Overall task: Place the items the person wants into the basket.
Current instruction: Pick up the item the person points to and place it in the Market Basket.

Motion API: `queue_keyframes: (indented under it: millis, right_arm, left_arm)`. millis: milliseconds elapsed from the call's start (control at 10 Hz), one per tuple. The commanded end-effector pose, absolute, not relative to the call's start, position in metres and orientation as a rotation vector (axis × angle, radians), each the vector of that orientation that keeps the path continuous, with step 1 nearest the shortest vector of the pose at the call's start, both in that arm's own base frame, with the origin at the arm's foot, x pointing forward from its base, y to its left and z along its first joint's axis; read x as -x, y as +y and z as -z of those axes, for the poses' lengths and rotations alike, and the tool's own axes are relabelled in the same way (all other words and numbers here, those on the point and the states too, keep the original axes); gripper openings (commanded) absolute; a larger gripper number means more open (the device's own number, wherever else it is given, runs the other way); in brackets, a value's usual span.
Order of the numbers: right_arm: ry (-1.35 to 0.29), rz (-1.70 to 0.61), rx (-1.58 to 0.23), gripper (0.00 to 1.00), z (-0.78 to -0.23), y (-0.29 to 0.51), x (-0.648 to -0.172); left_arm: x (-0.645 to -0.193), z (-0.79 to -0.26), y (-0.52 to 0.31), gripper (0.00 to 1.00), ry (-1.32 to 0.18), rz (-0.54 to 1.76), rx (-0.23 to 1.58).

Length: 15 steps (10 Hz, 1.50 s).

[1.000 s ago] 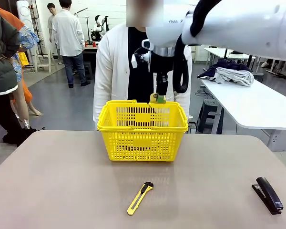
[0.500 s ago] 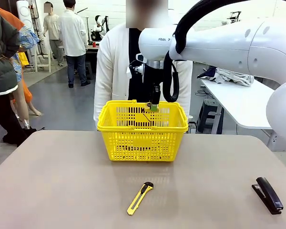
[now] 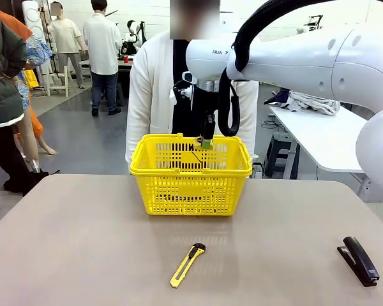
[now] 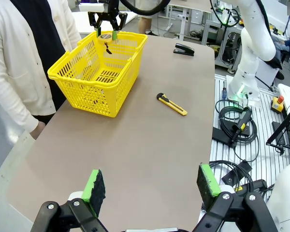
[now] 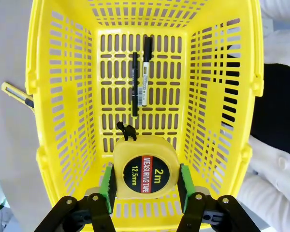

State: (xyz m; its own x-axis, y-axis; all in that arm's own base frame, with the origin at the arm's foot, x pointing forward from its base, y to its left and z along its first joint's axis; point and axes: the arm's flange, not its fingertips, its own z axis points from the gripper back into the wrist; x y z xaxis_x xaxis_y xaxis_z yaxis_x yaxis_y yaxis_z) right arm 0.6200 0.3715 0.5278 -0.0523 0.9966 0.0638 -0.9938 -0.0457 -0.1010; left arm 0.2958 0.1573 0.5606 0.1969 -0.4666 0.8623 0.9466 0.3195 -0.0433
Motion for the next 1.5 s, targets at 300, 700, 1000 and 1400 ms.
queue_keyframes:
  millis: [300, 700, 1000, 1400]
  right_arm:
    - [-0.153, -1.579, -0.039, 0.63, -0.488, 0.349, -0.612]
    - [-0.163, -1.581, -0.039, 0.63, -0.437, 0.347, -0.623]
    - [-0.108, -1.585, -0.056, 0.63, -0.406, 0.354, -0.641]
    - [-0.073, -1.577, -0.07, 0.63, -0.384, 0.364, -0.664]
  left_arm:
    - [-0.296, -0.561, 0.158, 0.99, -0.892, 1.118, 0.68]
    - [-0.296, -0.561, 0.158, 0.99, -0.892, 1.118, 0.68]
    - [-0.296, -0.561, 0.158, 0.99, -0.892, 1.118, 0.68]
    - [-0.296, -0.561, 0.158, 0.99, -0.892, 1.118, 0.68]
